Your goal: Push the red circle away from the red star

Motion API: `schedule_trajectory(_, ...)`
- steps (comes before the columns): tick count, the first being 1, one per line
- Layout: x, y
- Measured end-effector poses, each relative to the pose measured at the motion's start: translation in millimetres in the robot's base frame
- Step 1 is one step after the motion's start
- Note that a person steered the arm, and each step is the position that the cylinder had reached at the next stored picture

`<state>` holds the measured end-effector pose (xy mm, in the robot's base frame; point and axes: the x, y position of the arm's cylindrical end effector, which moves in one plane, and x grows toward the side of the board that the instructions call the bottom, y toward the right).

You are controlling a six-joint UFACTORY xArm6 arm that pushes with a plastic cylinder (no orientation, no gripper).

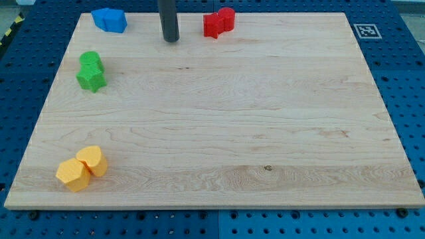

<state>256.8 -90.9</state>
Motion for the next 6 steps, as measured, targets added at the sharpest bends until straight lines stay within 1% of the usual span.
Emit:
schedule_trajectory(1,-18,0)
schedule_trajectory(3,-21,5)
schedule_trajectory(5,-58,19)
schedule_trajectory(6,-57,36)
